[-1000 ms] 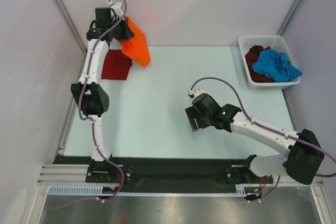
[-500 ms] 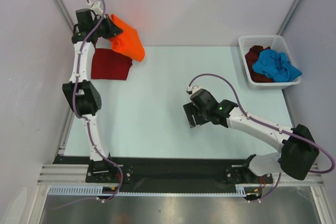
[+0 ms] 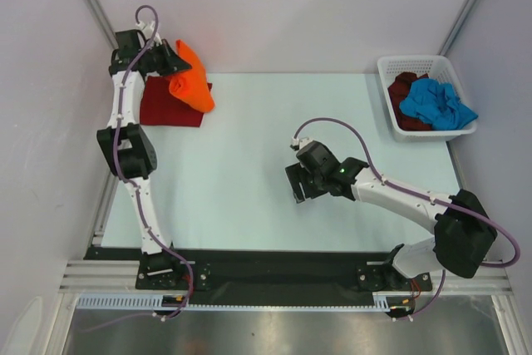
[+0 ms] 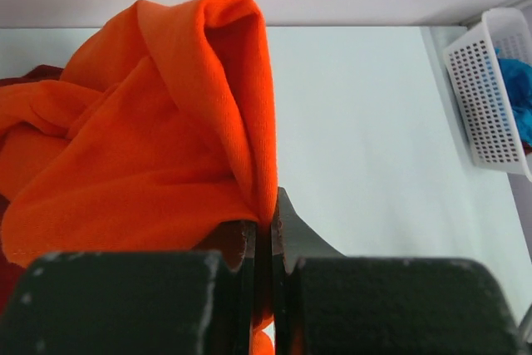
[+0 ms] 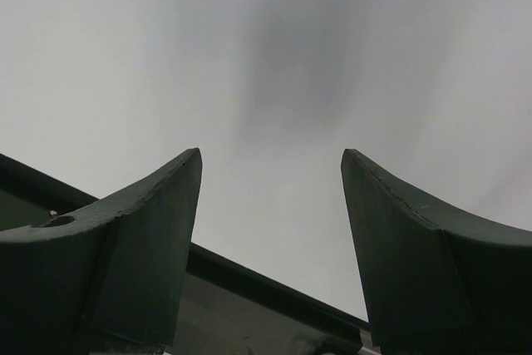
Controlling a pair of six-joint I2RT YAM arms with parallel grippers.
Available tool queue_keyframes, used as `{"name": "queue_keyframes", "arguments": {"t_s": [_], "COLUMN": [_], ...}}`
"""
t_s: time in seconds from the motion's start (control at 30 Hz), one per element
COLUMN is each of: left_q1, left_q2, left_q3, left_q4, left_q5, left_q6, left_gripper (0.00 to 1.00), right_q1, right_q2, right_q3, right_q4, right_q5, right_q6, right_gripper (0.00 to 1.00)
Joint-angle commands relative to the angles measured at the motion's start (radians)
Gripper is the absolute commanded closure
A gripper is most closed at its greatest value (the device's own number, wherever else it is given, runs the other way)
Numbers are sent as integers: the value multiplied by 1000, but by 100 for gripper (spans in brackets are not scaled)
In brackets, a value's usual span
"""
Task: Fold and stack the t-shirts
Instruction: Neatly place the folded tshirt to the corner
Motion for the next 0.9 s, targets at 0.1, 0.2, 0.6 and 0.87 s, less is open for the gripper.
{"name": "queue_keyframes", "arguments": {"t_s": [0.1,0.2,0.6,0.87], "left_q1": [-12,-12,33,69], "left_q2": [-109,-114,-34,46], "left_q3": [13,10,-17,73], "left_q4": [77,71,36,11], "left_q5": [176,214,254,217], "left_q6": [-12,-16,-20,21], "left_gripper": [100,100,100,100], "right_q1": [5,3,2,-2], "right_q2": [6,9,38,93], "right_q3": [12,12,26,65], "right_q4": [50,56,68,68], "right_q5": [-17,-17,-29,-44], "right_q6": [14,11,-12,-29], "right_gripper": [28,28,28,28]}}
